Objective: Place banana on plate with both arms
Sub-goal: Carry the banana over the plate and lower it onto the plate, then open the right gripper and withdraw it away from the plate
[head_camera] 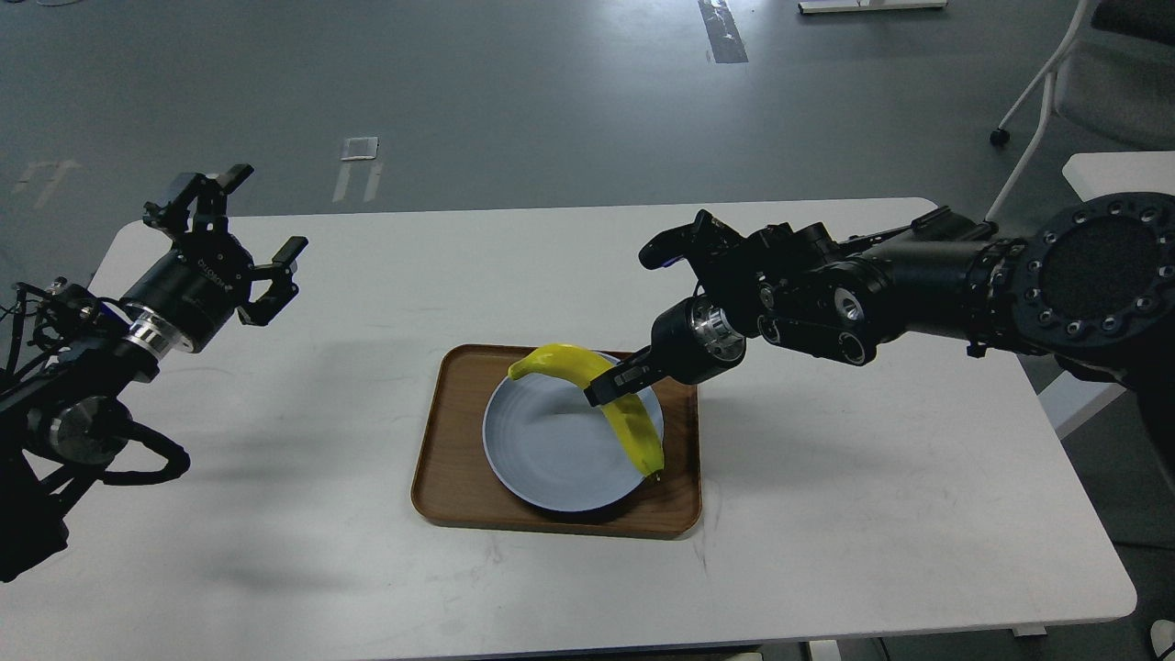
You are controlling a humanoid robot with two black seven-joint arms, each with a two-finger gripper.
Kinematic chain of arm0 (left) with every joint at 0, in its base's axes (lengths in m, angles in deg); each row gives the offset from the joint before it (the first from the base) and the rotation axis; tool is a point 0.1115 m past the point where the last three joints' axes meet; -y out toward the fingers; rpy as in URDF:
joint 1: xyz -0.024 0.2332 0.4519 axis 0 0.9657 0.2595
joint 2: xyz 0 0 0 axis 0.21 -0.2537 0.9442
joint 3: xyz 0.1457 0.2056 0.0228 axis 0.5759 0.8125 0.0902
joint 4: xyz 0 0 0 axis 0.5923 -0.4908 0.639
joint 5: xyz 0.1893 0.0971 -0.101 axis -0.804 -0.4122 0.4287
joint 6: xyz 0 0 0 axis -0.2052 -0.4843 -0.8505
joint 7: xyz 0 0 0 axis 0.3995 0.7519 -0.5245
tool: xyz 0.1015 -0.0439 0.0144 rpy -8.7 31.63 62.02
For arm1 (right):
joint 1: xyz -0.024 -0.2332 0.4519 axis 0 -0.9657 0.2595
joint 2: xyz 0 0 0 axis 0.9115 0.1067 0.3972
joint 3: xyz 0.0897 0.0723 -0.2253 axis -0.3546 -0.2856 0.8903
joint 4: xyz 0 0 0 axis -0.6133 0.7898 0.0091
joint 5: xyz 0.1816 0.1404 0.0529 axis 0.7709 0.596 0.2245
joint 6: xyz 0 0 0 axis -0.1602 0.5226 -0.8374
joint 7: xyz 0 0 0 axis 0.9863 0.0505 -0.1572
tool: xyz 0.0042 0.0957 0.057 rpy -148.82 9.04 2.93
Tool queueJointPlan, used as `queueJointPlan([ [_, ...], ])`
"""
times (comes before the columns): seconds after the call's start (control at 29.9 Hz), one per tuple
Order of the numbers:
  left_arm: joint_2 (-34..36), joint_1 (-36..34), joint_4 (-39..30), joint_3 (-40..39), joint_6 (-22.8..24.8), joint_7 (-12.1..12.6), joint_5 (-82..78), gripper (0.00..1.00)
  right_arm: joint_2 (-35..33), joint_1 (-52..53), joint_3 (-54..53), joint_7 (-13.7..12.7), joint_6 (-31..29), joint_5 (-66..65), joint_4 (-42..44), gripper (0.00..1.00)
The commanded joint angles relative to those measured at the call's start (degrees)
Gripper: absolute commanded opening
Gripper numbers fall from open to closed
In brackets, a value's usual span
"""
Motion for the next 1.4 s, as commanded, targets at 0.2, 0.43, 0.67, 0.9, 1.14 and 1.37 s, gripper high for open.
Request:
queueJointPlan([
  [0.2, 0.4, 0.1, -0.1, -0.1, 0.0, 0.0, 0.1, 0.98, 0.0, -0.7, -0.1, 0.0, 0.0, 2.1, 0.3, 0.66],
  [0.43, 1.1, 0.2, -0.7, 0.0, 0.0, 0.0, 0.2, 0.98, 0.0, -0.6, -0.1, 0.0, 0.0, 3.5, 0.4, 0.95],
  [0.67, 1.2, 0.2, -0.8, 0.0, 0.0, 0.0, 0.2, 0.98, -0.5, 0.3, -2.8, 0.0, 0.1, 7.3, 1.9, 0.99],
  [0.9, 0.8, 0.3, -0.8, 0.0, 0.0, 0.0, 0.1, 0.98, -15.2, -4.7, -19.9, 0.0, 0.6, 16.0, 1.8, 0.99],
  [1.14, -0.7, 0.5, -0.7, 0.0, 0.0, 0.0, -0.1, 0.98, -26.7, -24.9, -44.0, 0.0, 0.2, 20.5, 1.2, 0.99],
  [1.37, -2.7, 1.5, -0.4, 0.0, 0.0, 0.0, -0.3, 0.98, -28.2, -43.7, -63.3, 0.0, 0.2, 24.1, -0.1, 0.99],
])
